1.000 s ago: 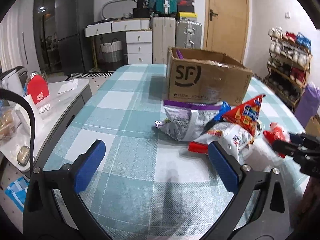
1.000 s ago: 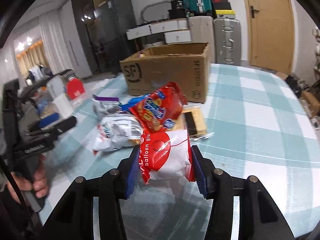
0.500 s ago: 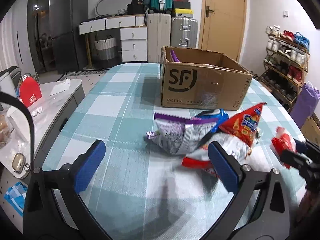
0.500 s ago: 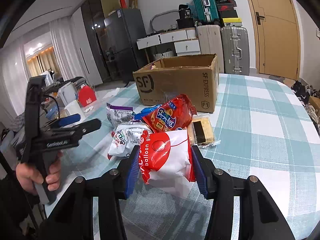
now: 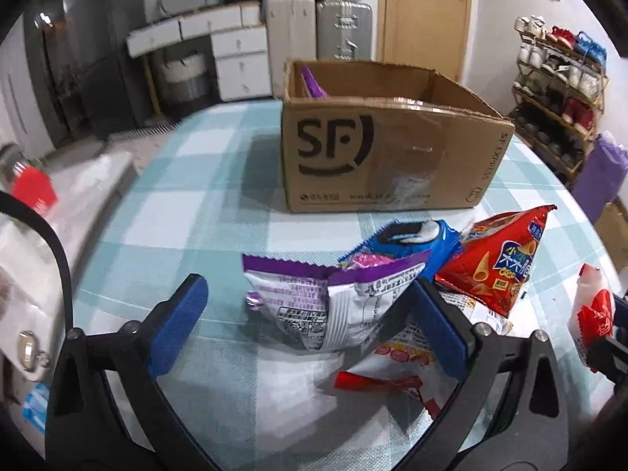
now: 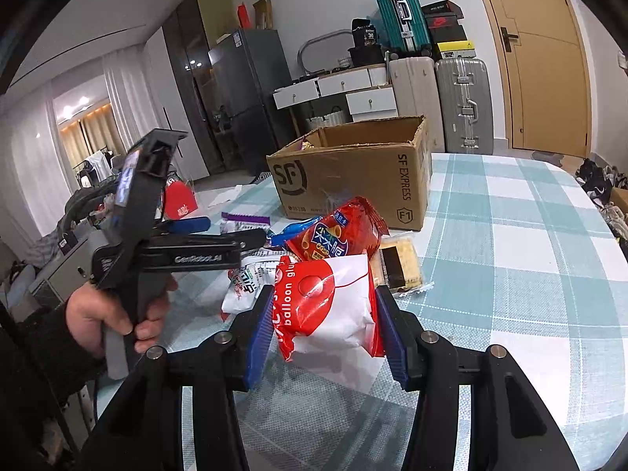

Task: Organize snacks
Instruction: 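Grasp the purple-and-white snack bag with the left tool while the right tool holds its bag, then lift both bags and carry them over the SF box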

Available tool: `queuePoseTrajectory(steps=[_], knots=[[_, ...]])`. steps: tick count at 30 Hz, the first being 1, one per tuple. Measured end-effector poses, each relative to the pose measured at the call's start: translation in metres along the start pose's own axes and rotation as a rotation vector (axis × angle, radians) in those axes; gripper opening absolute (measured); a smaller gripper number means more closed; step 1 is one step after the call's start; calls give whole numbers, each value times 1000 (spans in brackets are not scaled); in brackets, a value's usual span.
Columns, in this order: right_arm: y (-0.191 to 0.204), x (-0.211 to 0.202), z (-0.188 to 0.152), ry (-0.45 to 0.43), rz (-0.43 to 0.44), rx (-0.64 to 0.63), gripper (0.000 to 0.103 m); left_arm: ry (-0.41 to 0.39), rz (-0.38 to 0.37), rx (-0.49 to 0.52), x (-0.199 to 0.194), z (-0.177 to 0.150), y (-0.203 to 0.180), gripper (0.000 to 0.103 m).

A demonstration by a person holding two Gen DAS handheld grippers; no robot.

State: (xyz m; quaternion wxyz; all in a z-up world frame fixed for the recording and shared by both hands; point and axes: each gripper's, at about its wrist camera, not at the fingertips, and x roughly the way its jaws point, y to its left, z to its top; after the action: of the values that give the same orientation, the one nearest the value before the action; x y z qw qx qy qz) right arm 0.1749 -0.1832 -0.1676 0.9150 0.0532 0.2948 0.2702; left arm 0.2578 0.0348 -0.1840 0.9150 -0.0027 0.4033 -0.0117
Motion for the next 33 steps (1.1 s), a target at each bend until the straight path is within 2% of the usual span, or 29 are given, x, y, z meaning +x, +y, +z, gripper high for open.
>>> queuePoseTrajectory(steps=[1,2,4,7,8,11,20,26,31,33], knots=[[-1,0,0,0,3,2,51,9,-16,-8,3,0,3,87],[-1,0,0,1,4,2,51,14,-44,-17,4,-1,6,83],[-2,0,0,1,8,6,51,21,-59,-25,7,0,10,58],[-3,1,0,5,9,14,51,40,-90,-37,13,-1,17,34],[-4,2,0,5,11,17,51,45,-106,-44,14,0,21,31],[-6,1,0,4,12,29,51,53,-144,-73,13,5,32,27],[-7,2,0,6,-1,34,51,51,-175,-99,4,0,48,25],[-7,4,0,15,-7,36,51,5,-150,-76,-25,-7,48,25],[-7,5,0,19,-15,37,51,-38,-67,-23,-50,-13,43,25],[-8,5,0,19,-23,41,51,-57,-58,-19,-61,-15,43,25]])
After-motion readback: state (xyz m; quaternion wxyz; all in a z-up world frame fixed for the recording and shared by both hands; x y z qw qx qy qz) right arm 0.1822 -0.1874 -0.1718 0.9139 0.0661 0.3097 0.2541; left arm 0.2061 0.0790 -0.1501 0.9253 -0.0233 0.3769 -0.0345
